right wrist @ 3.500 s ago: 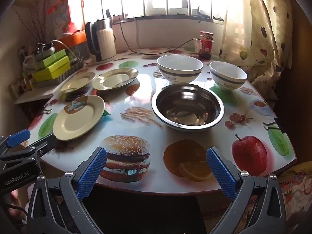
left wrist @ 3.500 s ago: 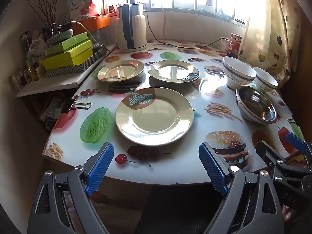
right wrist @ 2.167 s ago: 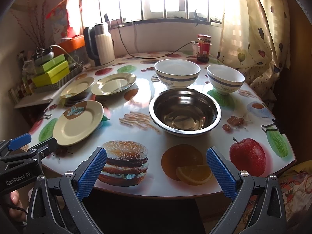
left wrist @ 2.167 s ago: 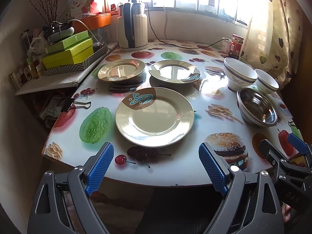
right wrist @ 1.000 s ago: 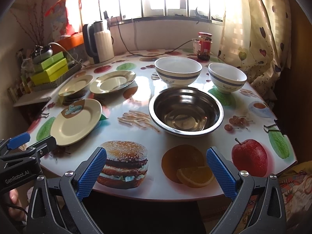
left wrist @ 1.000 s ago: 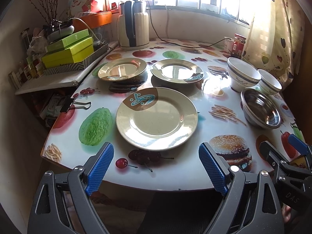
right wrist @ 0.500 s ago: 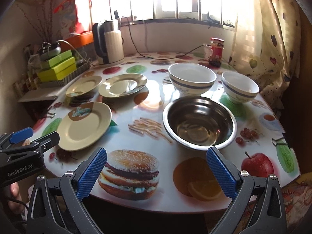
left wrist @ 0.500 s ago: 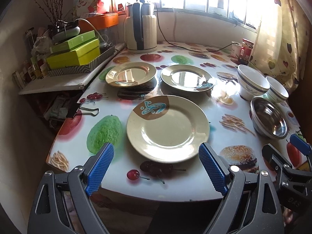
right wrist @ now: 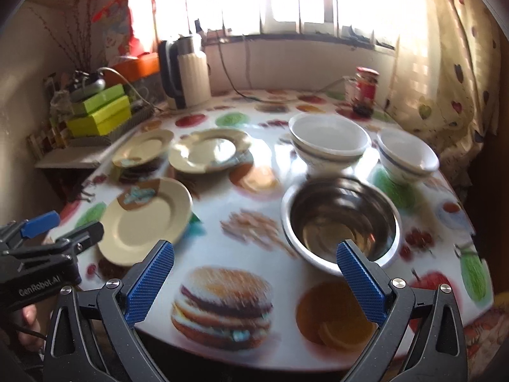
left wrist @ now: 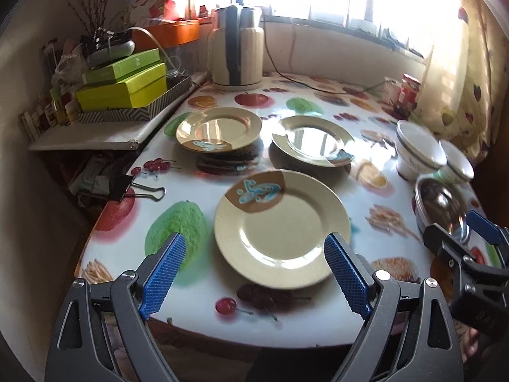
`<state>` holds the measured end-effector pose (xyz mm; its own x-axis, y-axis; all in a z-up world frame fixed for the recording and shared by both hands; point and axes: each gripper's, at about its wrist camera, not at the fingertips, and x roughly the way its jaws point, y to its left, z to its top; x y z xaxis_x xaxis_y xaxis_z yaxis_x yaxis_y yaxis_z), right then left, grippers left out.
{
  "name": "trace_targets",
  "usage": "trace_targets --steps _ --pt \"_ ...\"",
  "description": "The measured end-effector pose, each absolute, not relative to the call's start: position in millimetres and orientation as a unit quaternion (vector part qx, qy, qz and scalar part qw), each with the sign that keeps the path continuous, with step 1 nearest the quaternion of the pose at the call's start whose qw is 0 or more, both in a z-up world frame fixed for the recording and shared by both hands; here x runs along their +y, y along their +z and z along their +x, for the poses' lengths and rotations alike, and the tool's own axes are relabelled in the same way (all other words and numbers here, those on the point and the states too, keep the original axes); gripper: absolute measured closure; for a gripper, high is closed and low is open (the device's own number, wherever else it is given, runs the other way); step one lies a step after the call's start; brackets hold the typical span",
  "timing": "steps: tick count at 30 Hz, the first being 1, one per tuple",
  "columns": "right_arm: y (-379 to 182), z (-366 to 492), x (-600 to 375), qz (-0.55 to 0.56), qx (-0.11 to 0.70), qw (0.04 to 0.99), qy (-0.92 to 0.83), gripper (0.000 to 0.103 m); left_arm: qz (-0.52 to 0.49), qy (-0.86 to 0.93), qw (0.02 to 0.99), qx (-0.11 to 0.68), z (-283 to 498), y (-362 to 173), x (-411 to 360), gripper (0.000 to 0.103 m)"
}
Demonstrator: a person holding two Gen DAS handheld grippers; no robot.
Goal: Organize plates and bowls
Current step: 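Move both tools forward toward the cream plates on the table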
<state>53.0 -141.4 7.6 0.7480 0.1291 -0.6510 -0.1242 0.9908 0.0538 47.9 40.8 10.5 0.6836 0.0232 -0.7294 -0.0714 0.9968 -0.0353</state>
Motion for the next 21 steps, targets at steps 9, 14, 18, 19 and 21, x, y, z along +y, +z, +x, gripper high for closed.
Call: trace_targets --steps 9,14,18,19,21 --pt "22.7 105.6 -111.2 0.009 0.348 0.929 0.128 0.0 -0.038 0.066 0.915 0.397 78.6 20.6 84.8 0.014" --pt "34.0 138.6 -91.4 0.004 0.343 0.927 0.151 0.0 -0.057 0.067 0.914 0.396 100.3 24.3 111.9 0.015" --pt "40.8 168.5 -74.7 -0.003 0.34 0.924 0.177 0.008 -0.08 0.071 0.911 0.399 118.6 24.5 132.5 0.023" --pt "41.6 176.3 -69.9 -0.006 0.342 0.922 0.183 0.008 -0.085 0.069 0.911 0.398 121.8 24.3 136.5 0.023" --pt "42.4 191.1 -62.7 -0.013 0.344 0.92 0.188 0.009 -0.092 0.071 0.909 0.4 130.8 22.9 145.7 0.028"
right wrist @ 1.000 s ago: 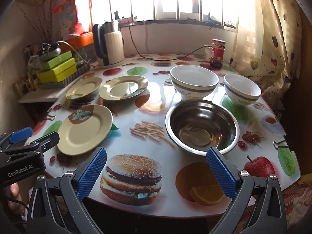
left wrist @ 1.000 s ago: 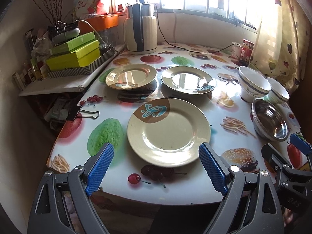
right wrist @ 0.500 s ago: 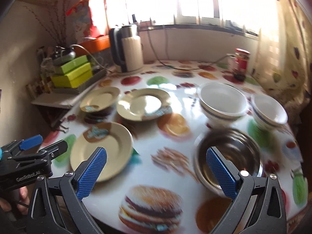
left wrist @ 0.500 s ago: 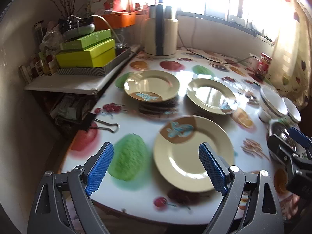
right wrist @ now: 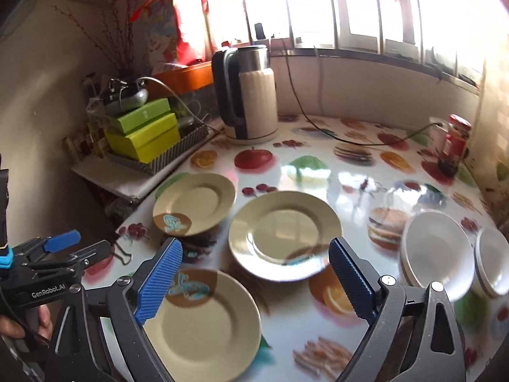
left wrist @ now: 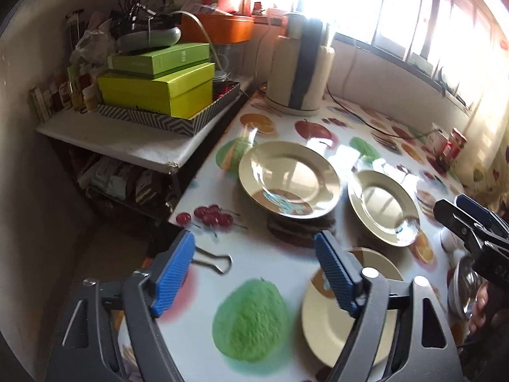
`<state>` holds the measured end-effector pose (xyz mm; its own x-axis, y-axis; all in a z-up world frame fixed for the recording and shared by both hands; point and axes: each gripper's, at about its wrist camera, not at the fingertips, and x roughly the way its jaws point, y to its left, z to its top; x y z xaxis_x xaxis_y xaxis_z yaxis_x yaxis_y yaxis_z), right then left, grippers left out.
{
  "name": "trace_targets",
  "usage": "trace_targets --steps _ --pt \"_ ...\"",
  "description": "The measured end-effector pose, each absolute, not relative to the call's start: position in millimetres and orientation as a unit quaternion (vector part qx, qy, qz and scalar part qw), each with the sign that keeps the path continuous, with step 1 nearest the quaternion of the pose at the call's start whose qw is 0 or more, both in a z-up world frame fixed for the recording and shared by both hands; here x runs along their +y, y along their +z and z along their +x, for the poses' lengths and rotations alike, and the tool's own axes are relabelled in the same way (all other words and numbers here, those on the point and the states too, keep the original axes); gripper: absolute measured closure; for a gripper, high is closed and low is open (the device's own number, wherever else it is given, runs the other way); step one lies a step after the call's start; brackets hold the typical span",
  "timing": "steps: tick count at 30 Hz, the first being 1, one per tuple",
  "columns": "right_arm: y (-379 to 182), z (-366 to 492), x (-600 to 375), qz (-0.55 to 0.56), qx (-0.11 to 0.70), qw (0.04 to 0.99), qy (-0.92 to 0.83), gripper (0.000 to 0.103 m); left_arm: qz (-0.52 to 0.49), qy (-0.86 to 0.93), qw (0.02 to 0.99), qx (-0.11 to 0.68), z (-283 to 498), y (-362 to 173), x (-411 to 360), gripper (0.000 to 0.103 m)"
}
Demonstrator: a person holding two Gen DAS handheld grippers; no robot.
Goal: Organize plates and bowls
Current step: 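Move both tools forward toward the cream plates on the table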
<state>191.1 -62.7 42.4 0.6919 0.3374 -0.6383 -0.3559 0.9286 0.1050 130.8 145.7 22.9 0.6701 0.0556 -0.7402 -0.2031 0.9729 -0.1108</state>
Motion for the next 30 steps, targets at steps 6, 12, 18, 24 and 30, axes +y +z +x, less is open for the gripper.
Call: trace_targets --steps 6,12,18,24,30 --pt "37.9 229.5 -40.5 -0.033 0.358 0.907 0.22 0.014 -0.103 0.078 0.903 0.411 155.7 17.0 165.5 0.034" --pt "27.8 271.4 -30.0 -0.011 0.39 0.887 0.245 0.017 -0.128 0.071 0.894 0.424 181.7 7.4 178.8 0.039" --pt "7.0 310.1 -21.1 -0.004 0.425 0.869 0.254 0.03 -0.16 0.053 0.881 0.441 209.4 -8.6 187.7 0.059" --pt "-14.6 341.7 -14.4 0.02 0.458 0.845 0.276 0.048 -0.178 0.044 0.873 0.453 227.2 -24.0 191.5 0.061" --pt "-29.6 362.3 -7.3 0.028 0.477 0.83 0.287 0.057 -0.194 0.042 0.863 0.464 239.4 -37.2 195.6 0.069"
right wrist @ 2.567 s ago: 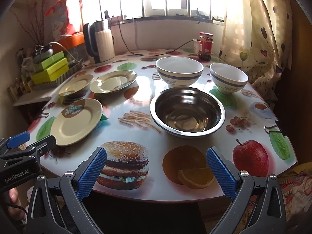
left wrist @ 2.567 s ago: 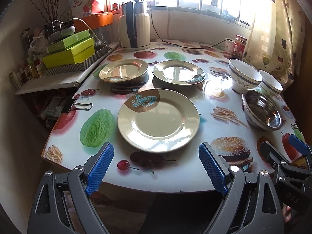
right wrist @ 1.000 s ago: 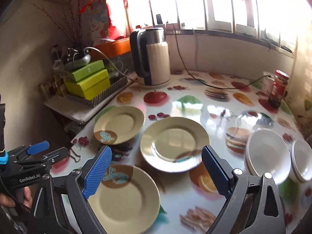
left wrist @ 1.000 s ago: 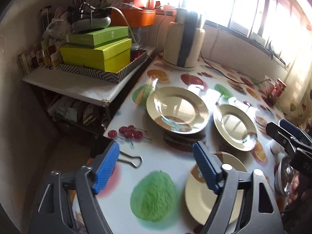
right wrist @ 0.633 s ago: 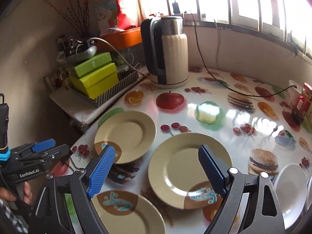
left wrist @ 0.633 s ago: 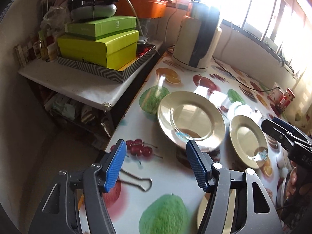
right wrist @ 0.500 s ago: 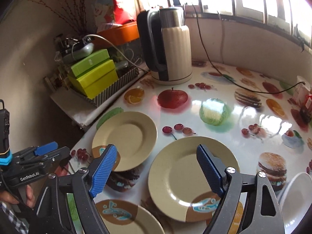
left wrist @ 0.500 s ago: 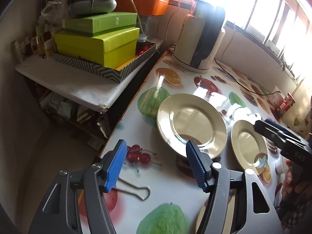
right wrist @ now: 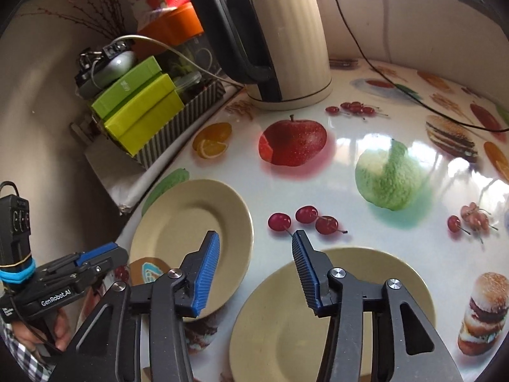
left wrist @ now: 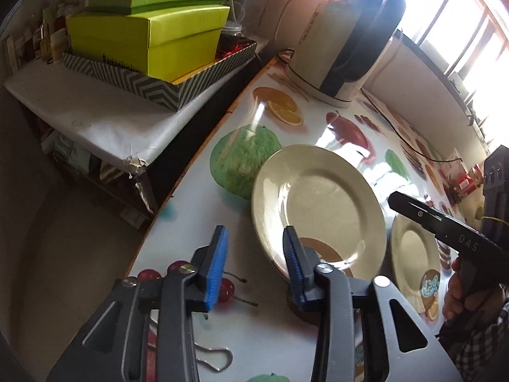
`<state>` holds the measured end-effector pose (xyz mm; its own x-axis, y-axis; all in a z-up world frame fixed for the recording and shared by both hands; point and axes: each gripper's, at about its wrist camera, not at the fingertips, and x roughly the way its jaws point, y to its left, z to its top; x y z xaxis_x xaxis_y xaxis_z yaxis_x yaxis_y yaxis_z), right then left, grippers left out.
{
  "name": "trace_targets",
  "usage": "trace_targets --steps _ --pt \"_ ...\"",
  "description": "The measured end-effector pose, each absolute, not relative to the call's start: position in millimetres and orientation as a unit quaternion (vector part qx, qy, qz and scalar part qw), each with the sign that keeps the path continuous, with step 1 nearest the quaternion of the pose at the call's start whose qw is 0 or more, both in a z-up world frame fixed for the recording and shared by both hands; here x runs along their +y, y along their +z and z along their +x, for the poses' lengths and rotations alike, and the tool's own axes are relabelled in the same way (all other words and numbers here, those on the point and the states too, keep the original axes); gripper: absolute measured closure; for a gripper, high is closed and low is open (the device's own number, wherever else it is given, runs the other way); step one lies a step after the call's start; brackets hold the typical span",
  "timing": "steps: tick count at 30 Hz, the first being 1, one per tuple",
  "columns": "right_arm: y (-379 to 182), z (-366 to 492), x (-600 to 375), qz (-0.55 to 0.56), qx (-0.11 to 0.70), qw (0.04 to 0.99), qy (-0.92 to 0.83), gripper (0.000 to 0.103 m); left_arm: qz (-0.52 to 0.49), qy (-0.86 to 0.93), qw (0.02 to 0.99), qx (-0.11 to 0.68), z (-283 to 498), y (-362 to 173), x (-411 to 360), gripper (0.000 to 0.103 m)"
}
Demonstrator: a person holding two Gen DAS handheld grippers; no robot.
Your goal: Organize plates and bowls
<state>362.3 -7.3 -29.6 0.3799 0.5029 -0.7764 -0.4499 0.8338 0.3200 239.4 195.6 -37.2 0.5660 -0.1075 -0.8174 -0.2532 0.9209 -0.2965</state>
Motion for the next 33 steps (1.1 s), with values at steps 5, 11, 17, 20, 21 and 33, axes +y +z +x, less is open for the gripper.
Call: trace_targets --steps 5,11,17,20,21,33 --pt "-40.1 369.4 -3.0 0.039 0.49 0.816 0.303 0.07 -0.206 0.038 0.861 0.463 244.3 -41.9 197.9 0.07" --pt "-47.9 374.8 -3.4 0.06 0.501 0.807 0.306 0.082 -0.211 0.034 0.858 0.466 248.7 -46.4 197.4 0.076" --pt "-53.3 376.9 -2.5 0.071 0.509 0.799 0.313 0.088 -0.224 0.021 0.854 0.469 252.7 -49.3 197.0 0.079" --pt "-53.4 377.3 -2.1 0.075 0.509 0.797 0.316 0.089 -0.223 0.022 0.855 0.467 252.9 -48.8 195.2 0.081" --pt "-53.4 377.2 -1.7 0.077 0.509 0.796 0.319 0.091 -0.223 0.022 0.855 0.467 252.9 -48.9 195.1 0.081" --pt "-56.4 378.3 -5.1 0.102 0.512 0.79 0.322 0.092 -0.227 0.028 0.855 0.465 253.4 -48.0 195.3 0.082"
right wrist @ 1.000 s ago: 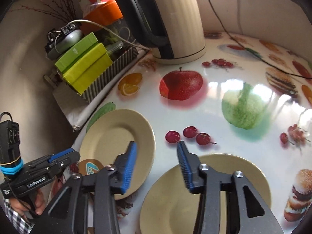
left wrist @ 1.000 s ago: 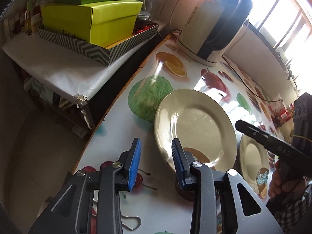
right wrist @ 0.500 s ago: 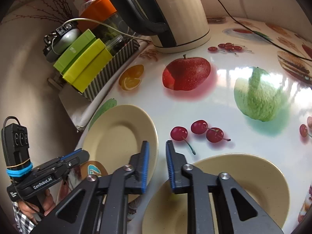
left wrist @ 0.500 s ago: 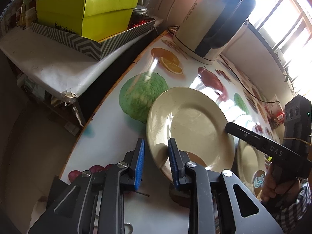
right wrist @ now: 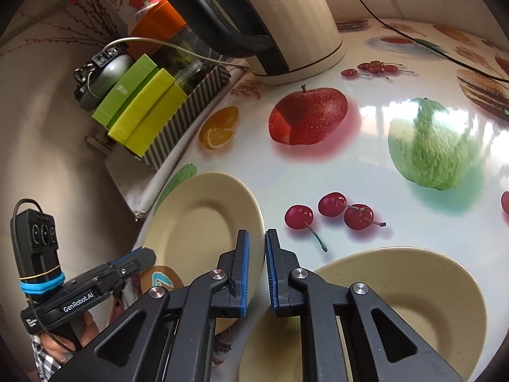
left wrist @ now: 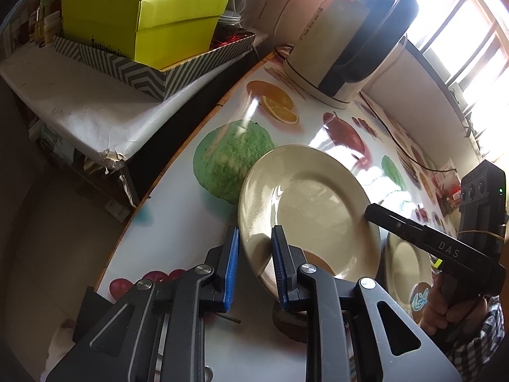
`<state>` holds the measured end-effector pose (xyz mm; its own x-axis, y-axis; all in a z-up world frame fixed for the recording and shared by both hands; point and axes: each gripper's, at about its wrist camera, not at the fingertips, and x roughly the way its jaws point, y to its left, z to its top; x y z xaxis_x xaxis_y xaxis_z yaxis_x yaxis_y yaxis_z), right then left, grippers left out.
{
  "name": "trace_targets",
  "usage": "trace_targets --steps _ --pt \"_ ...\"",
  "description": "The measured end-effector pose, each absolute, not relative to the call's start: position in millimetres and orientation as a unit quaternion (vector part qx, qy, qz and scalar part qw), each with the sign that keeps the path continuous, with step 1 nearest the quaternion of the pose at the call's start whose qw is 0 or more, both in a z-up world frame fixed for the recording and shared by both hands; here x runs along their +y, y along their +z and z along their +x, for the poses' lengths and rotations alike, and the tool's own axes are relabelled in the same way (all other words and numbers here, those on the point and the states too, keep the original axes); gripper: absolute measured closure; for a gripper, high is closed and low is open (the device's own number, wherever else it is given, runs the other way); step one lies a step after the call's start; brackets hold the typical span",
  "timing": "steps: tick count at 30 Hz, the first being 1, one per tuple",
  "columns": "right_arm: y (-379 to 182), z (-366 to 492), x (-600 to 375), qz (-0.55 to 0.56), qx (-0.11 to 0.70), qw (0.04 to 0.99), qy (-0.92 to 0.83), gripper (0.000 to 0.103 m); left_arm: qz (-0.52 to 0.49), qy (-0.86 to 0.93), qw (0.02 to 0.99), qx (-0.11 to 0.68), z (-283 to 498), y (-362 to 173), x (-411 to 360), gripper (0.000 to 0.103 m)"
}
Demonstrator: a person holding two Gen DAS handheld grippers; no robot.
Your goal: Organize plates and bowls
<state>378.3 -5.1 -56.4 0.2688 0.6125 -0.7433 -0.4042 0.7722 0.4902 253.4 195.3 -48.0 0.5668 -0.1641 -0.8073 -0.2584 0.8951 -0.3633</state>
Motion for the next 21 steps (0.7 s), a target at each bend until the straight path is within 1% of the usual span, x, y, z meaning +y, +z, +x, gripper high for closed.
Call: trace_targets --steps 21 --pt "-39.9 366.4 -4.6 0.106 0.501 0.793 0.33 0.092 -0.225 0.036 0.861 0.454 238.4 -34.0 193.9 0.082"
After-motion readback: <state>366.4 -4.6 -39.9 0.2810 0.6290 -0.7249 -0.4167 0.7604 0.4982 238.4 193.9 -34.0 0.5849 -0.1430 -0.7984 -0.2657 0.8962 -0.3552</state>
